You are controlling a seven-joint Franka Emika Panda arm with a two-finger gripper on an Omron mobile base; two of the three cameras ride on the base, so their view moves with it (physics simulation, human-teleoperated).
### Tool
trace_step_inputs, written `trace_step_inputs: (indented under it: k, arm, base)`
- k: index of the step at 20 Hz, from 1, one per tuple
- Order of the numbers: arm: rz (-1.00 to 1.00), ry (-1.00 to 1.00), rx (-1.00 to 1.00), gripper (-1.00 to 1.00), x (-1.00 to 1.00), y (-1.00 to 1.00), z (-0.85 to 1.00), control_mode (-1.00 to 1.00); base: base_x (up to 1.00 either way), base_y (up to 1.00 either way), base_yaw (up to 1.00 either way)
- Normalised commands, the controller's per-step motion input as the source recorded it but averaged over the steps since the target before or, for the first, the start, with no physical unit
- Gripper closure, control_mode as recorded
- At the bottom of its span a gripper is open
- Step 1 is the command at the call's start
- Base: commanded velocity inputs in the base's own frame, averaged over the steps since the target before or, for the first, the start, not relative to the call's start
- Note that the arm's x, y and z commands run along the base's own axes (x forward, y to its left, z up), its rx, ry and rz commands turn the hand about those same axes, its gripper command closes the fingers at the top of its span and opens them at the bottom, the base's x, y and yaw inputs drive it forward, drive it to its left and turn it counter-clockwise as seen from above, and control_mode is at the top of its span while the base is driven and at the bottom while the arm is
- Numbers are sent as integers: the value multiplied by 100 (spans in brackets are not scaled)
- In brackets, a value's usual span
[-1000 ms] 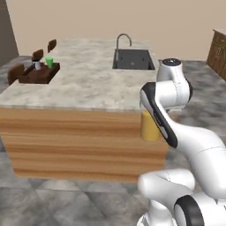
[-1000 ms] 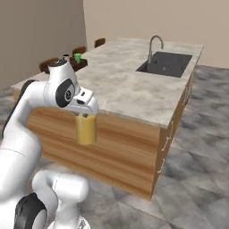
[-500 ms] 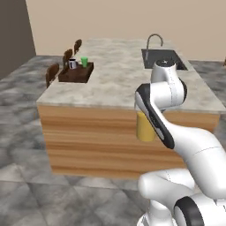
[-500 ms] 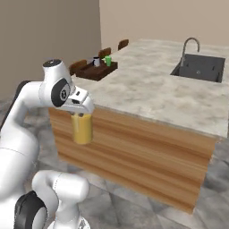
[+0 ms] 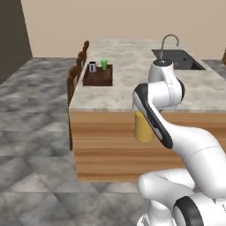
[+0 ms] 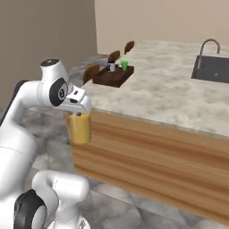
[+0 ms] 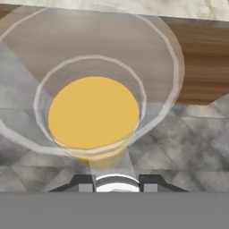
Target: There is a tray on the dining counter. Grab the cup, mug, and pitcher and place them on the tray. The pitcher may be placed next to the tray if it cannot fit the tray.
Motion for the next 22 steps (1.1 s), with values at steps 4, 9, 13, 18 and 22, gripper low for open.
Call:
trace_step_inputs:
  k: [4, 9, 13, 18, 22]
  arm:
    - [0, 0, 0, 100, 0, 0, 0, 100]
    - [0, 0, 0, 100, 0, 0, 0, 100]
    - [0, 0, 0, 100, 0, 0, 0, 100]
    - [0, 0, 0, 100, 0, 0, 0, 100]
    - [0, 0, 0, 100, 0, 0, 0, 100]
  base:
    - [53, 100, -44]
    - [51, 100, -50]
    - [42, 100, -52]
    - [25, 100, -50]
    - [26, 100, -51]
